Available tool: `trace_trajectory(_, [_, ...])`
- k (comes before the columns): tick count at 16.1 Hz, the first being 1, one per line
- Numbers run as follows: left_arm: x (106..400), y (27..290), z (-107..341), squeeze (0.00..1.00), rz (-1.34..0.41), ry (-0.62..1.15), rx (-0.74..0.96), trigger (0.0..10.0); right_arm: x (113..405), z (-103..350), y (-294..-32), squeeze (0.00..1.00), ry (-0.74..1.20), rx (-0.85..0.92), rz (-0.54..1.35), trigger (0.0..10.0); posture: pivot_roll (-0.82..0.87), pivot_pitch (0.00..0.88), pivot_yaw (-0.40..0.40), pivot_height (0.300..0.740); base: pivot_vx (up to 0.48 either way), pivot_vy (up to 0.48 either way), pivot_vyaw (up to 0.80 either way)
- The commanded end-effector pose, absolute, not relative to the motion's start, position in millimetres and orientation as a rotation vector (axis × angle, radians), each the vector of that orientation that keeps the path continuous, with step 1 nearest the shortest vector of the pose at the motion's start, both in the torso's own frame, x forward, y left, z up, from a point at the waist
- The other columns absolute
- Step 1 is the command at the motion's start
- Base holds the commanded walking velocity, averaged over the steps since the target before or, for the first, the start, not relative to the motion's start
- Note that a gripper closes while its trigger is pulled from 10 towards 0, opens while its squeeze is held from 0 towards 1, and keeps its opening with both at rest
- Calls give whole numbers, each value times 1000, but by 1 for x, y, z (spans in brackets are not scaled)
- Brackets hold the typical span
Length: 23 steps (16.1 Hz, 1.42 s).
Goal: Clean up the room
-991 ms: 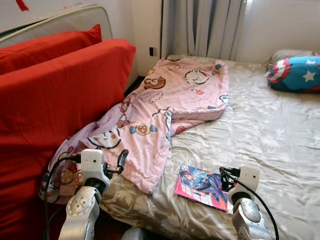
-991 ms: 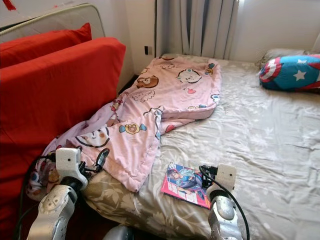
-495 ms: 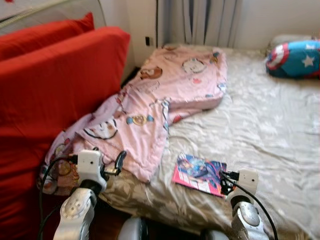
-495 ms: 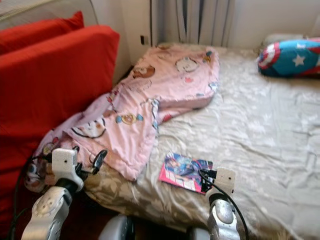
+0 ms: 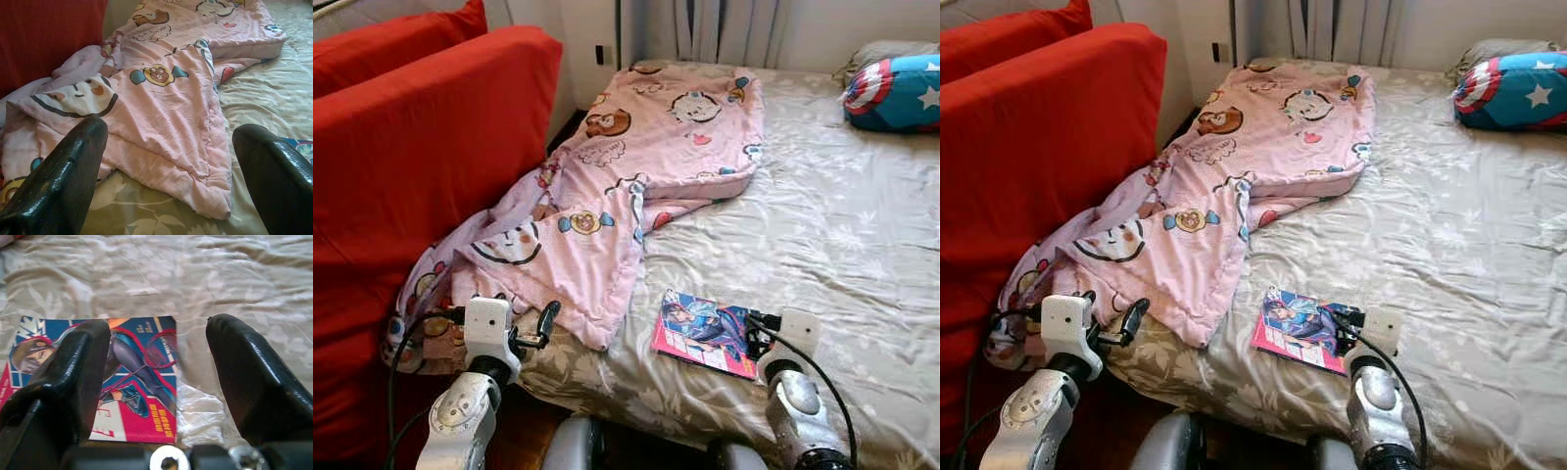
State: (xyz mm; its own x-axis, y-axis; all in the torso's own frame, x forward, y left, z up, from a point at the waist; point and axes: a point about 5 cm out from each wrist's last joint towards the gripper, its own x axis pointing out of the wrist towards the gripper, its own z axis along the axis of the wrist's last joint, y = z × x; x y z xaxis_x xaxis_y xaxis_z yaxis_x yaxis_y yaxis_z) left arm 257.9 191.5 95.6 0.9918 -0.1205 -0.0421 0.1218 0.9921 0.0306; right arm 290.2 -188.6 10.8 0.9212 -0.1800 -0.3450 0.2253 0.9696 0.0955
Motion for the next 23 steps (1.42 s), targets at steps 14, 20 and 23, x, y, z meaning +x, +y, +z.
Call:
trace_trajectory(14, [274, 197, 83, 0, -81, 51, 15, 10000, 270, 8, -189, 0, 242, 164, -185, 10000, 63, 0, 39, 627, 0, 0, 0])
trace_trajectory(20, [275, 192, 84, 0, -108, 40, 13, 10000, 271, 2, -205, 0, 336, 170, -297, 10000, 60, 9, 50, 627, 0, 0, 0])
trace_trajectory(23, [272, 195, 87, 0, -111, 35, 23, 10000, 282, 6, -206, 0, 364, 152, -294, 10000, 78, 48, 52, 627, 0, 0, 0])
